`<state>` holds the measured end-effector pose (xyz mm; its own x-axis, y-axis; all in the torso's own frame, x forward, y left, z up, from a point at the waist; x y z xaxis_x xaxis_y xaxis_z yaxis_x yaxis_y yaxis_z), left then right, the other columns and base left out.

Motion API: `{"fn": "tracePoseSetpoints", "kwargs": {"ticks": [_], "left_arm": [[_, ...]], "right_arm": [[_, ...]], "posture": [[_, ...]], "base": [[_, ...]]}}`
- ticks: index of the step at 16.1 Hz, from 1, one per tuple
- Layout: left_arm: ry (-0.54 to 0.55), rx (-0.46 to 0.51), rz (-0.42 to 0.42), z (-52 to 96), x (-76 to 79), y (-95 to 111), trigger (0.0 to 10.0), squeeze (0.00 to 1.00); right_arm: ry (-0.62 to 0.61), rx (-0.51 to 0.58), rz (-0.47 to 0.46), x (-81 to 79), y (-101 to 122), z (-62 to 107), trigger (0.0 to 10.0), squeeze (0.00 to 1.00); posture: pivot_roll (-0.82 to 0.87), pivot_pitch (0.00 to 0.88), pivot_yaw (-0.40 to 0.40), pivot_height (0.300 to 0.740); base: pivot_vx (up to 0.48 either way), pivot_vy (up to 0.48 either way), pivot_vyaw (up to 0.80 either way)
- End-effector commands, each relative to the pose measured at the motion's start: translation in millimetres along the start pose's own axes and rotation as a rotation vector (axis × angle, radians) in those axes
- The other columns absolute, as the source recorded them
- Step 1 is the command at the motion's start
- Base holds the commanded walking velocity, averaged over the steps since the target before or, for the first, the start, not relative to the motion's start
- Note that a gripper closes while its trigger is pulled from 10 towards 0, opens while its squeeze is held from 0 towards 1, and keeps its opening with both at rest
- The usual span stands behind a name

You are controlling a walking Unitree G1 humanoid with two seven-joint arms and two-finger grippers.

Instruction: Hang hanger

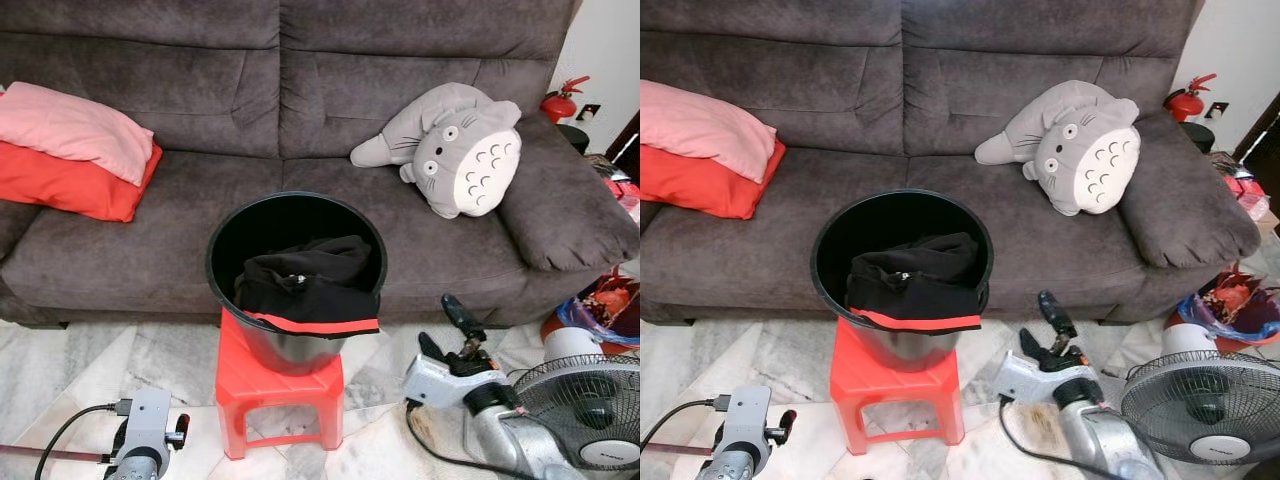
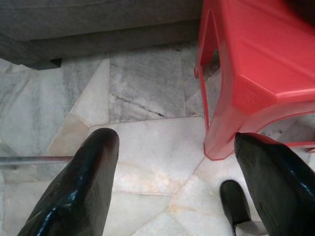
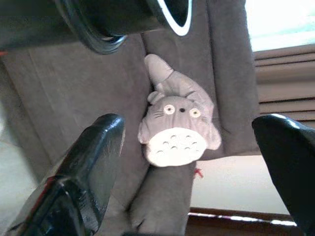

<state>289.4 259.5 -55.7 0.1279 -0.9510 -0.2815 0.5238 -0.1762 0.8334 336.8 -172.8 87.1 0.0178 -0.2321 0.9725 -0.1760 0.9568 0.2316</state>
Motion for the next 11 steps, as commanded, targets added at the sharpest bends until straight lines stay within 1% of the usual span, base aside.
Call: {"fn": "tracePoseSetpoints", "kwargs": {"ticks": [1,3,6,7,11], "left_arm": [[-0.003,-0.022,-0.001,3.7,1.2,-9.9,10.0,0.00],[-0.002,-0.015,0.000,3.4,1.2,-8.4,10.0,0.00],[0.001,-0.013,0.000,3.2,0.1,-7.7,10.0,0.00],[0.003,-0.013,0.001,3.1,-0.2,-7.5,10.0,0.00],[0.006,-0.010,0.003,2.6,-1.4,-6.3,10.0,0.00]], "right_arm": [[0.023,0.024,0.026,-8.6,-0.1,2.1,10.0,0.00],[0.025,0.105,0.068,-9.8,8.9,0.9,10.0,0.00],[0.027,0.133,0.091,-10.2,6.3,-2.6,10.0,0.00],[0.030,0.146,0.112,-10.9,5.2,-3.7,10.0,0.00],[0.006,0.078,0.117,-3.5,-13.8,-14.1,10.0,0.00]], "posture": [[-0.10,0.185,-0.014,0.740],[-0.09,0.186,-0.009,0.740],[-0.09,0.187,-0.008,0.740],[-0.09,0.187,-0.007,0.740],[-0.08,0.186,-0.003,0.740]], "base": [[0.000,0.000,0.00],[0.000,0.000,0.00],[0.000,0.000,0.00],[0.000,0.000,0.00],[0.000,0.000,0.00]]}}
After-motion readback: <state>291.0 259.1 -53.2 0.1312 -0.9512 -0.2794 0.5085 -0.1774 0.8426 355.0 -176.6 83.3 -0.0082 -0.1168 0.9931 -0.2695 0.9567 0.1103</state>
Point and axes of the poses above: a point about 5 cm out from each wrist's last joint towards the gripper, its own z axis pointing back from the gripper into the wrist, its own y axis along the axis of the wrist's last joint, x = y × z, the point moved 6 cm from there along -z, pointing out of the wrist towards the gripper, and after that the axes turned 3 degrees about -z, right-handed, at the moved point
